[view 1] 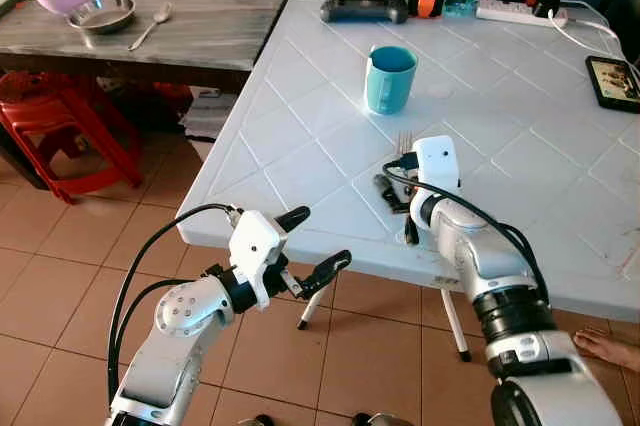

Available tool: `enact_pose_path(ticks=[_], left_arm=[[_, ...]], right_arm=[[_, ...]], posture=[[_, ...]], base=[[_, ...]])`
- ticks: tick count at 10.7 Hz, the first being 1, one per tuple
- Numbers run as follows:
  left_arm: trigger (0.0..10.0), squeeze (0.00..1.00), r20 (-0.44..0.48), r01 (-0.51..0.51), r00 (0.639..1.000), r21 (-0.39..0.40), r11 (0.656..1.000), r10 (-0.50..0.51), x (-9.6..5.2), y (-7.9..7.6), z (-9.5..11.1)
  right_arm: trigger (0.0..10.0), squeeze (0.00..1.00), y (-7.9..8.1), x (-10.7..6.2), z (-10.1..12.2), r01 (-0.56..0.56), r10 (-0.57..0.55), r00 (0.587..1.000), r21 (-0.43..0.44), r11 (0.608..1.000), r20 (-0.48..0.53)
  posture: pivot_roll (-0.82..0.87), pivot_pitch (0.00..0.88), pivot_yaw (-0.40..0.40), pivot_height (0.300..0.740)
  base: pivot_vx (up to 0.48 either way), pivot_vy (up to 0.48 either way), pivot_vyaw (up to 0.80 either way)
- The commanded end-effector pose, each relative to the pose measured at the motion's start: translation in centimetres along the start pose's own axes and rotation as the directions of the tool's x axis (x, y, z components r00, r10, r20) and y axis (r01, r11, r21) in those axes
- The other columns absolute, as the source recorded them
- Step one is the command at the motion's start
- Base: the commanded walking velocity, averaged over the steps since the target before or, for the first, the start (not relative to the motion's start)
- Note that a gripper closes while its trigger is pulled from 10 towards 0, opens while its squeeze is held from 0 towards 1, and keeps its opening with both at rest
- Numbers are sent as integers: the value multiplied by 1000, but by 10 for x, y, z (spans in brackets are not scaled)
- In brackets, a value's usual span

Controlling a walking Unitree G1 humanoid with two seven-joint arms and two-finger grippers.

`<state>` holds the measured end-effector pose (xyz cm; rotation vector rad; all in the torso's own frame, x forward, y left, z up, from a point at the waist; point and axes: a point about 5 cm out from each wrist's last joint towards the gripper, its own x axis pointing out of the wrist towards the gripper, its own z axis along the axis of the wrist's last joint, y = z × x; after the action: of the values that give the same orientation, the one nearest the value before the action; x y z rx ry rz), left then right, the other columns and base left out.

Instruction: Setting the table

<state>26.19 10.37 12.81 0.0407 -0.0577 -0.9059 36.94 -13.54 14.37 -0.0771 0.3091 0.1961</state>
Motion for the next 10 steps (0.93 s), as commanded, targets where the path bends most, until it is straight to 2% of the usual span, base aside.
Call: enact_pose_path(ticks=[1, 2, 5, 10], left_arm=[[10000, 0, -2, 7, 1000, 1, 1000, -7, -2, -1, 1], [10000, 0, -2, 7, 1000, -1, 1000, -7, -2, -1, 1], [10000, 0, 6, 32, 999, -17, 999, -32, -1, -3, 2], [10000, 0, 12, 46, 999, -17, 999, -45, -1, -4, 3]], right_arm=[[0, 0, -2, 2, -17, 22, -21, 996, 14, 1000, -81], [0, 0, -4, 2, -19, 48, -46, 994, 26, 999, -96], [0, 0, 1, 3, -19, 34, -29, 995, 48, 998, -98], [0, 0, 1, 1, -27, 41, -31, 993, 84, 996, -113]], posture=[[-38, 178, 20, 740], [-36, 180, 16, 740], [-39, 179, 20, 740], [-39, 180, 21, 740]], base=[[0, 0, 0], [0, 0, 0], [0, 0, 0], [0, 0, 0]])
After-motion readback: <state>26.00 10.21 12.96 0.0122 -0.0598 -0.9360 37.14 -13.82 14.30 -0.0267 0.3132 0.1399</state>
